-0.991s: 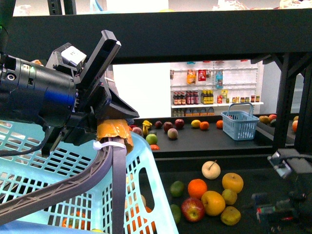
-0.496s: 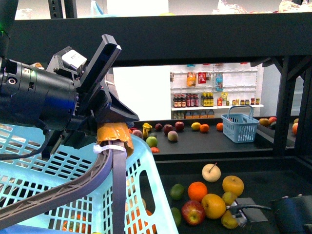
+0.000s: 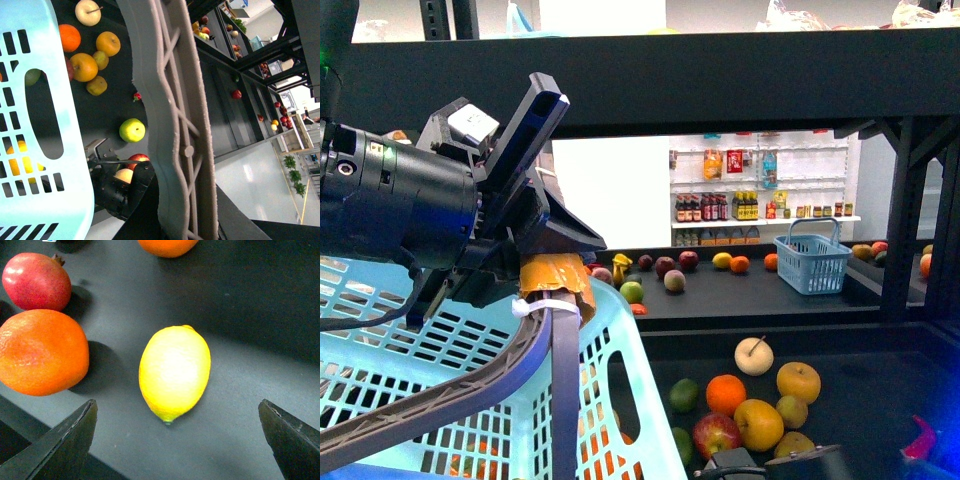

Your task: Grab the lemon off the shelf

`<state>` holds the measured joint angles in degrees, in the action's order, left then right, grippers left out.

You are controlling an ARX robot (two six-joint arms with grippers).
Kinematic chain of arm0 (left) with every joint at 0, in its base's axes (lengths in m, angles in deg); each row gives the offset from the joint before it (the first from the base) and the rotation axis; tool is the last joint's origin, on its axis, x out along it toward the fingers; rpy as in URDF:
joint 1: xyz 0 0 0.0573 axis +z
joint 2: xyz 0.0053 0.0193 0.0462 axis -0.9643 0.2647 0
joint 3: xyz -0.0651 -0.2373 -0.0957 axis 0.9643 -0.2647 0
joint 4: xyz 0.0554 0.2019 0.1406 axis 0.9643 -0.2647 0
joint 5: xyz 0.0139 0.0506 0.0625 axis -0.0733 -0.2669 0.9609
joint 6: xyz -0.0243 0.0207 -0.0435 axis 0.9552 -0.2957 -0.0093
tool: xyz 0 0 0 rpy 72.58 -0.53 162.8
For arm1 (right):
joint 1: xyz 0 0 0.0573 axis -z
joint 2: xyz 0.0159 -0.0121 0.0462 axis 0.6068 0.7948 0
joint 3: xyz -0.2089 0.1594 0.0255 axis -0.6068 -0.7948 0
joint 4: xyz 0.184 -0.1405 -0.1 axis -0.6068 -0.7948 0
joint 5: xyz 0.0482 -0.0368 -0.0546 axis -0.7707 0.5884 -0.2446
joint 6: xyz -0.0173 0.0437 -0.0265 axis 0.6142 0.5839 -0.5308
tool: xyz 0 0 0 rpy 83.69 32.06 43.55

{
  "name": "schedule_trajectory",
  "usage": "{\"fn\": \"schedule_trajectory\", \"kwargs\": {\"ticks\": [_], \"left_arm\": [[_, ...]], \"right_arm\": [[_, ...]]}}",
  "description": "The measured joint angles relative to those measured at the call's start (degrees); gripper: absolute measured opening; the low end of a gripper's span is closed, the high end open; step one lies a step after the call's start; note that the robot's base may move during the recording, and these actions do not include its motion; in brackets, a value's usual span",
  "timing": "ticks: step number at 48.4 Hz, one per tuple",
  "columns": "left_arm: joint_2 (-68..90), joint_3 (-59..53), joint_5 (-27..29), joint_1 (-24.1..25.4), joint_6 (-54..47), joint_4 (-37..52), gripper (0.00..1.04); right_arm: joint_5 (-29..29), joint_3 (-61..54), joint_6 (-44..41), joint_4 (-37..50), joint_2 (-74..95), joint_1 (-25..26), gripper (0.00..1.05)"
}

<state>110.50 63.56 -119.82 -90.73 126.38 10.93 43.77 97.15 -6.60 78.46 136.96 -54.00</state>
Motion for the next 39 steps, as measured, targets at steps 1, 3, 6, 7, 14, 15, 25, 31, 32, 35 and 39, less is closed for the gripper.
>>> {"fn": "schedule_trajectory", "kwargs": {"ticks": [1, 3, 6, 7, 14, 15, 25, 31, 32, 35, 39], "left_arm": [[0.00, 0.00, 0.00, 0.00, 0.00, 0.00, 0.09], [0.00, 0.00, 0.00, 0.00, -0.02, 0.00, 0.09], [0.00, 0.00, 0.02, 0.00, 0.00, 0.00, 0.09], [0.00, 0.00, 0.02, 0.00, 0.00, 0.00, 0.09], [0.00, 0.00, 0.00, 0.00, -0.02, 0.00, 0.09], [0.00, 0.00, 0.00, 0.00, 0.00, 0.00, 0.09], [0.00, 0.00, -0.02, 0.00, 0.00, 0.00, 0.09], [0.00, 0.00, 0.00, 0.00, 0.00, 0.00, 0.09], [0.00, 0.00, -0.02, 0.00, -0.02, 0.00, 0.09], [0.00, 0.00, 0.00, 0.00, -0.02, 0.00, 0.09], [0.00, 0.00, 0.02, 0.00, 0.00, 0.00, 0.09]], "right_arm": [[0.22, 0.61, -0.24, -0.04, 0.44, -0.24, 0.97], [0.44, 1.46, -0.72, -0.26, 1.14, -0.59, 0.97], [1.11, 2.89, -1.75, -0.50, 2.32, -1.14, 0.97], [1.31, 3.41, -2.16, -0.50, 2.84, -1.31, 0.97], [2.01, 6.23, -4.04, -0.85, 5.77, -2.14, 0.97], [2.08, 6.45, -4.13, -0.87, 5.99, -2.19, 0.97], [3.17, 11.41, -6.05, -2.75, 10.23, -3.02, 0.97], [3.76, 14.34, -6.73, -4.15, 12.07, -3.43, 0.97], [3.78, 14.62, -6.75, -4.28, 12.22, -3.50, 0.97], [4.09, 16.06, -7.17, -5.03, 13.03, -3.76, 0.97], [4.85, 18.18, -8.28, -6.27, 14.08, -4.11, 0.97]]}}
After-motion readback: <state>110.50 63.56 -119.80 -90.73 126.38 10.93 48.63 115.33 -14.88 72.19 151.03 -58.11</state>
